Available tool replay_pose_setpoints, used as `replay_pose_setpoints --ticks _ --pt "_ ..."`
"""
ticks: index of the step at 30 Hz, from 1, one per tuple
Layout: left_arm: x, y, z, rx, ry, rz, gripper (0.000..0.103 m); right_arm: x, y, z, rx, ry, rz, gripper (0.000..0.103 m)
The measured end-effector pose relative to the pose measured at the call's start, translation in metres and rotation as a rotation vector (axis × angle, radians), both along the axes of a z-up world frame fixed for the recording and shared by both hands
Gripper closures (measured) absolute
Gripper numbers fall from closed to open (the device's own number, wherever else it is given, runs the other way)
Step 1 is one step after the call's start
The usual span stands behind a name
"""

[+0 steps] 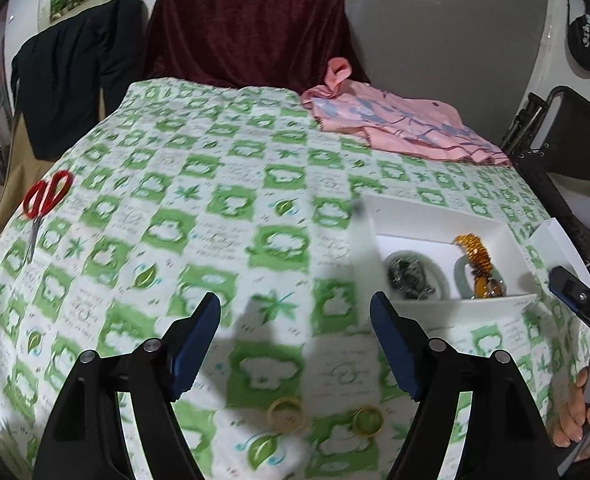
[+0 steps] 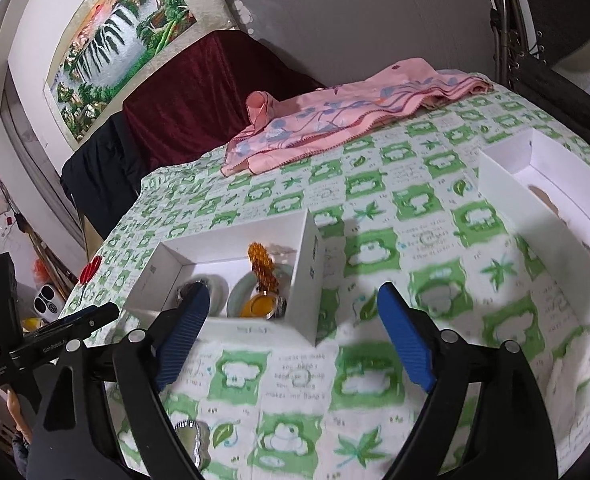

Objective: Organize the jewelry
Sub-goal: 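Move the left tool to the gold rings while the right tool reaches the jade oval pendant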

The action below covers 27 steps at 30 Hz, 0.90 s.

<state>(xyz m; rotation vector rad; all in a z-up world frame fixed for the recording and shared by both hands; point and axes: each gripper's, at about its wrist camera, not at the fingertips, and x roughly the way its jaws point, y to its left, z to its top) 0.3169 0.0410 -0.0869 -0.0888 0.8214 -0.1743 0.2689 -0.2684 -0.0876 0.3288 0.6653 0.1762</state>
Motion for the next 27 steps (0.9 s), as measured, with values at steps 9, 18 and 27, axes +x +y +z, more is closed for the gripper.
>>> replay_pose_setpoints --ticks 9,18,27 --pt "-0.023 0.013 -0.01 0.004 0.028 0.021 0.026 -0.04 0.006 -0.014 -0.025 0.024 0.023 0.018" --pt "-0.053 0.026 -0.021 0.022 0.056 0.061 0.024 -0.083 0.011 -0.016 -0.029 0.004 0.051 0.018" --pt "-0.075 0.049 -0.028 -0.046 0.083 0.098 0.022 -0.122 0.026 -0.018 -0.116 0.014 0.119 0.02"
